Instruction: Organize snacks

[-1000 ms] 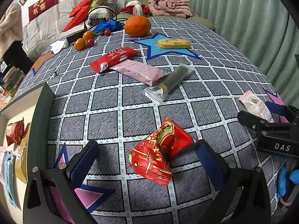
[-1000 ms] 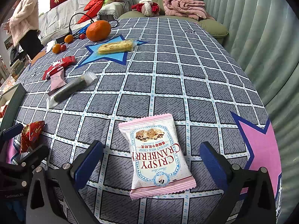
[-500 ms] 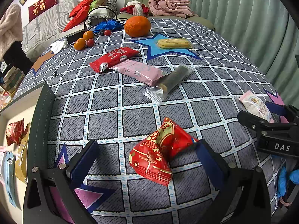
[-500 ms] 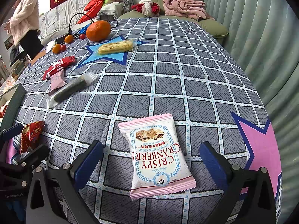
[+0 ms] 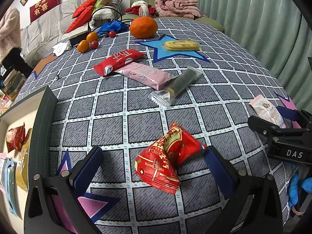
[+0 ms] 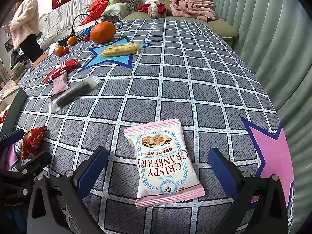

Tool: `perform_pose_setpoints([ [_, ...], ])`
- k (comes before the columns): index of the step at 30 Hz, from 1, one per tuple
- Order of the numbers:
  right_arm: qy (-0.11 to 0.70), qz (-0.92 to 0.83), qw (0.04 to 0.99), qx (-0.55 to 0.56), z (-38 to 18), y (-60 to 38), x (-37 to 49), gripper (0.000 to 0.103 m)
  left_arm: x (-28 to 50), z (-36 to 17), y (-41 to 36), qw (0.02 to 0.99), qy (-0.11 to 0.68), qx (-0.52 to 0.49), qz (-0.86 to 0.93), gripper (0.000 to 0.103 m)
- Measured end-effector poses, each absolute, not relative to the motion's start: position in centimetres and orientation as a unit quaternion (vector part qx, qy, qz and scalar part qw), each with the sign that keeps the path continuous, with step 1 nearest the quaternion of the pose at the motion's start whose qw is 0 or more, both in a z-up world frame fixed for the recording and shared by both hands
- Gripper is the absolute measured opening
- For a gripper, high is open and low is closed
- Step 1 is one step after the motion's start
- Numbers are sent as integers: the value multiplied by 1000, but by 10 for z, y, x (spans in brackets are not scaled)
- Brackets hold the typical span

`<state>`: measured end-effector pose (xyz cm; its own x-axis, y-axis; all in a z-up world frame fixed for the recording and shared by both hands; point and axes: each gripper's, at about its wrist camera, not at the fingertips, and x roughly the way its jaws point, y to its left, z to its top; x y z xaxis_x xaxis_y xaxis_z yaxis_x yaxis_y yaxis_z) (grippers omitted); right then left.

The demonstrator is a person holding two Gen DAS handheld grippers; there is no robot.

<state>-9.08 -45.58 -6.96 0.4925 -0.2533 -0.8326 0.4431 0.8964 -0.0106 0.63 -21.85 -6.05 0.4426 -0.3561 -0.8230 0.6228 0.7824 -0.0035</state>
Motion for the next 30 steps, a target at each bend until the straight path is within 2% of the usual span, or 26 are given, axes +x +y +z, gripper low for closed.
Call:
perform_pose_setpoints([
  [15, 463, -202, 857, 103, -70, -455, -92, 103, 6, -61, -219, 836, 439, 152, -293, 103],
  [25, 515, -180, 832, 106, -67, -463, -76, 103, 11, -57, -226, 811, 471, 178, -299, 102],
  [28, 523, -172, 828, 103, -65, -462, -73, 95, 8, -54, -228, 804, 479, 180, -304, 91],
  [29, 524, -169, 829, 99, -63, -460, -73, 85, 6, -52, -229, 802, 478, 183, -309, 81],
  [30, 524, -163, 830, 96, -60, -459, -73, 70, 4, -50, -230, 800, 475, 186, -315, 68],
])
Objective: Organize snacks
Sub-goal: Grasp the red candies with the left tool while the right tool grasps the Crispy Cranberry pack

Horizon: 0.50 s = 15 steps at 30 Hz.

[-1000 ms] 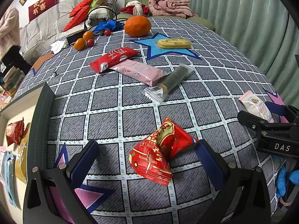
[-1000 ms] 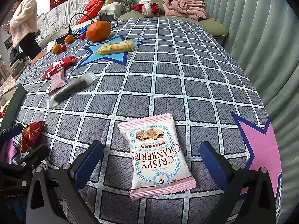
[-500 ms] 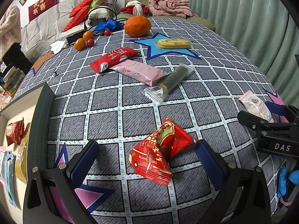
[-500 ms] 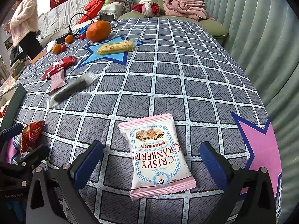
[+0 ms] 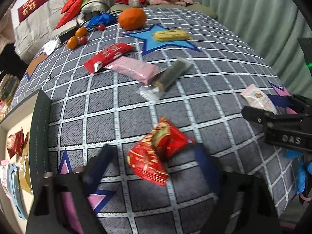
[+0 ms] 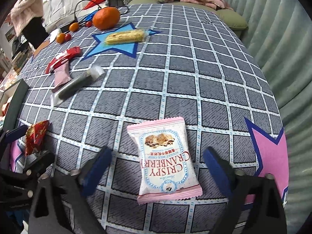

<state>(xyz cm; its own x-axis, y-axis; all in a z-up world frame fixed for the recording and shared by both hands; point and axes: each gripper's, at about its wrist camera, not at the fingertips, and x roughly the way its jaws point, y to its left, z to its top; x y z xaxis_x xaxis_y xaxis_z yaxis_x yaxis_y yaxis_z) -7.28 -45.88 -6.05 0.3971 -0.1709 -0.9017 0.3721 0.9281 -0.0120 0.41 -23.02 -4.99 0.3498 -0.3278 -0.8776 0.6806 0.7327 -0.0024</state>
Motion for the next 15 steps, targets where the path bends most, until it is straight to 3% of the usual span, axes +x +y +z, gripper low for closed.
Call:
perform_pose_setpoints([
  [1, 525, -160, 831, 94, -58, -457, -73, 62, 2, -47, -232, 799, 472, 191, -321, 61],
  [2, 525, -156, 831, 97, -56, -457, -73, 43, 1, -46, -233, 797, 472, 192, -324, 46],
  [3, 525, -152, 831, 103, -55, -458, -74, 43, 0, -45, -233, 794, 475, 192, -327, 40],
  [15, 503, -102, 838, 187, -40, -444, -99, 43, -7, -9, -191, 800, 471, 126, -349, 40],
])
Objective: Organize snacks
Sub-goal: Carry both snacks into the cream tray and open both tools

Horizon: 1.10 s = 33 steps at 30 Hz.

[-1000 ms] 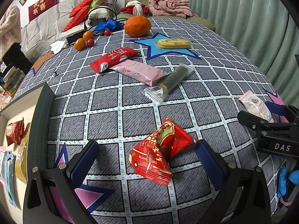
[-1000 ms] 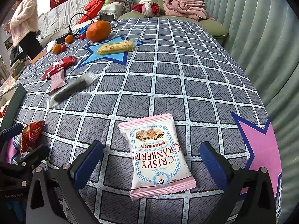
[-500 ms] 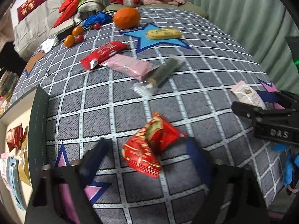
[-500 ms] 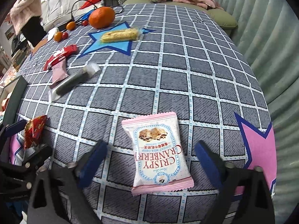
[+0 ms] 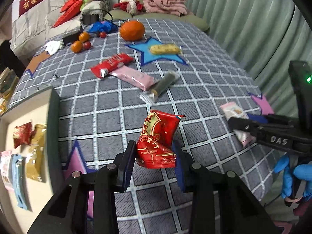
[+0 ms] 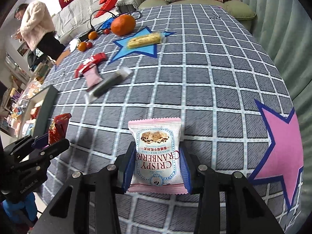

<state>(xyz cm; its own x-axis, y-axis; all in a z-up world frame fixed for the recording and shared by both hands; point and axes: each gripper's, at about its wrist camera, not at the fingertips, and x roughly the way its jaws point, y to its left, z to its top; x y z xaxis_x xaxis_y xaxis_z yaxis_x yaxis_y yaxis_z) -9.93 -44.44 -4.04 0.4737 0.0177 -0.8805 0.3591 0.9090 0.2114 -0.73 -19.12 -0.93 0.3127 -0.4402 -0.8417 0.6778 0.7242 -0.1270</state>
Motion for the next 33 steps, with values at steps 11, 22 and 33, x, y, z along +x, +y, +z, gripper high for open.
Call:
perform_pose_setpoints([
  [11, 486, -40, 859, 154, -3, -373, -70, 43, 6, 41, -127, 838, 434, 82, -319, 40],
  [22, 489, 69, 863, 108, 20, -253, -16, 43, 22, 37, -17, 858, 448, 68, -242, 40],
  [33, 524, 147, 838, 49, 0, -142, 7, 43, 22, 2, 48, 853, 485, 33, -192, 40],
])
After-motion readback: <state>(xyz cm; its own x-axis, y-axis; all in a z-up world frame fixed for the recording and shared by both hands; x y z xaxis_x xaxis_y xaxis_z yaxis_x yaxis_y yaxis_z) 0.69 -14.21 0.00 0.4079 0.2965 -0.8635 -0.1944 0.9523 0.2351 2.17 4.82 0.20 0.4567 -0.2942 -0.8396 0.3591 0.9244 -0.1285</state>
